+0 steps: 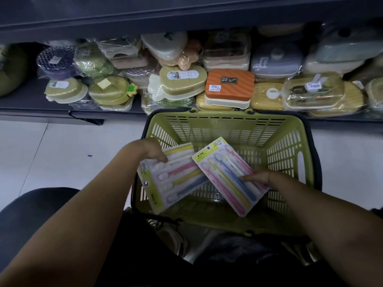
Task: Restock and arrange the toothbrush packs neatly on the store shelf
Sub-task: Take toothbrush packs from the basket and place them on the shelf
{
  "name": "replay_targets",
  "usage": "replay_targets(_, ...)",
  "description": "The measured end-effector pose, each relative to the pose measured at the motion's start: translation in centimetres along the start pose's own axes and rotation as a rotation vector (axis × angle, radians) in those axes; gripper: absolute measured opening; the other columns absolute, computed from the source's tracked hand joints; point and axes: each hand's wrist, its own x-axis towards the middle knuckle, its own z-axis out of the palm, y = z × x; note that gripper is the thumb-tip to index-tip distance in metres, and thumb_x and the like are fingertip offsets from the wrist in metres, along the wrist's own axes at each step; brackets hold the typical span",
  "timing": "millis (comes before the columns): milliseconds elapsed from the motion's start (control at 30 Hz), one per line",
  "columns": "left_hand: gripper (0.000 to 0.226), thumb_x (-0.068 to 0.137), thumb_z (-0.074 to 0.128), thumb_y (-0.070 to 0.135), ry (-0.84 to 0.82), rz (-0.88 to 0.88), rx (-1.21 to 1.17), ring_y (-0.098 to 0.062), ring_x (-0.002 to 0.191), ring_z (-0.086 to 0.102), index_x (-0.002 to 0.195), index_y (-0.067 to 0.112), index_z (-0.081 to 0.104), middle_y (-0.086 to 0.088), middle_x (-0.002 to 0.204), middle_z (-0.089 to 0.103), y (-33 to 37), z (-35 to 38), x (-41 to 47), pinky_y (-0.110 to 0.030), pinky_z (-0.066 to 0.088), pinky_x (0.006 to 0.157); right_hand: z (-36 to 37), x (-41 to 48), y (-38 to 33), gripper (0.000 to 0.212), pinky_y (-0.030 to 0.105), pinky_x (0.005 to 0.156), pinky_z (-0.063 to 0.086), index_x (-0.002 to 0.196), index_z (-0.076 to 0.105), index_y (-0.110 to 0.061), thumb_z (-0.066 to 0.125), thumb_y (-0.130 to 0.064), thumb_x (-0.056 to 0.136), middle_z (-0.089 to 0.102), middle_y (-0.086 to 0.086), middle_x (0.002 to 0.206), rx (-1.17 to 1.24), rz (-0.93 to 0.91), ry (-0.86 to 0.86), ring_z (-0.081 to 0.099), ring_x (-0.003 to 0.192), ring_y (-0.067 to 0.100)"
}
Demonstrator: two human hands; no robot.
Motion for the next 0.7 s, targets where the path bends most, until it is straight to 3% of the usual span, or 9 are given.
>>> replay_targets(67,0.048,0.085,0.072,0.035,0.03,-0.03,-0.13,-0.024,0.096,0.056,0.121,0.006,0.061,-0.012,0.117,0.06,-1.0,-0.2,-0.3,-0.028,0.046,0.077,-0.2,1.5,1.3,0.129,0.047,0.099,0.049,0.138,0.049,-0.018,0.091,-0.067,0.026,0.056,0.008,0.135,0.042,0.03,0.004,0.058,0.114,0.029)
replay_targets(167,0.043,0.086,0.072,0.026,0.031,-0.094,-0.376,-0.028,0.105,0.056,0.119,0.004,0.055,-0.012,0.118,0.058,-0.8,0.9,-0.9,-0.032,0.047,0.087,-0.1,1.5,1.4,0.134,0.047,0.099,0.048,0.137,0.048,-0.02,0.09,-0.067,0.018,0.055,0.008,0.135,0.084,0.053,-0.007,0.056,0.117,0.031)
replay_targets(267,0.039,0.09,0.069,0.028,-0.033,-0.155,-0.746,-0.029,0.103,0.056,0.116,0.002,0.056,-0.011,0.111,0.059,1.2,3.5,-1.3,-0.032,0.047,0.087,-0.2,3.1,2.5,0.118,0.045,0.097,0.049,0.129,0.054,-0.02,0.091,-0.068,0.028,0.057,0.007,0.133,0.158,0.083,-0.048,0.057,0.115,0.029)
replay_targets(367,0.029,0.096,0.061,0.023,-0.081,-0.243,-1.103,-0.03,0.102,0.057,0.117,0.002,0.06,-0.014,0.116,0.062,4.1,7.0,-1.6,-0.04,0.051,0.09,0.4,4.6,3.3,0.132,0.052,0.108,0.04,0.14,0.048,-0.024,0.088,-0.074,0.024,0.05,0.007,0.144,0.204,0.066,-0.062,0.049,0.128,0.031)
replay_targets(433,0.035,0.096,0.06,0.021,-0.09,-0.28,-1.145,-0.032,0.108,0.059,0.125,0.003,0.056,-0.016,0.123,0.06,5.9,9.8,-1.7,-0.043,0.053,0.089,0.9,2.6,1.7,0.135,0.049,0.112,0.035,0.147,0.039,-0.02,0.086,-0.073,0.032,0.043,0.008,0.15,0.187,0.029,-0.009,0.042,0.135,0.031)
replay_targets(500,0.042,0.091,0.066,0.019,-0.086,-0.346,-1.233,-0.032,0.104,0.06,0.127,0.002,0.054,-0.017,0.118,0.062,6.5,12.1,-1.6,-0.041,0.052,0.085,1.1,0.6,0.2,0.117,0.046,0.112,0.033,0.152,0.028,-0.015,0.08,-0.064,0.059,0.033,0.009,0.155,0.142,0.045,0.022,0.036,0.14,0.031)
replay_targets(533,0.043,0.089,0.068,0.019,-0.09,-0.379,-1.271,-0.033,0.103,0.06,0.126,0.001,0.055,-0.018,0.118,0.062,6.5,12.9,-1.5,-0.04,0.05,0.081,1.0,0.6,0.0,0.113,0.046,0.112,0.033,0.153,0.026,-0.015,0.078,-0.062,0.064,0.031,0.009,0.156,0.13,0.058,0.032,0.034,0.14,0.032)
replay_targets(633,0.045,0.087,0.071,0.016,-0.133,-0.371,-1.316,-0.033,0.106,0.062,0.125,-0.004,0.057,-0.02,0.12,0.064,6.3,13.3,-1.1,-0.04,0.051,0.088,0.8,1.0,0.0,0.124,0.048,0.114,0.031,0.152,0.027,-0.017,0.078,-0.072,0.054,0.029,0.01,0.157,0.125,0.083,0.024,0.032,0.141,0.032)
replay_targets(700,0.047,0.085,0.074,0.014,-0.121,-0.325,-1.317,-0.033,0.106,0.064,0.124,-0.006,0.059,-0.021,0.117,0.066,6.4,13.0,-0.9,-0.044,0.051,0.095,1.1,0.8,-0.3,0.118,0.046,0.114,0.031,0.152,0.028,-0.017,0.075,-0.074,0.06,0.028,0.01,0.158,0.147,0.112,-0.001,0.031,0.142,0.032)
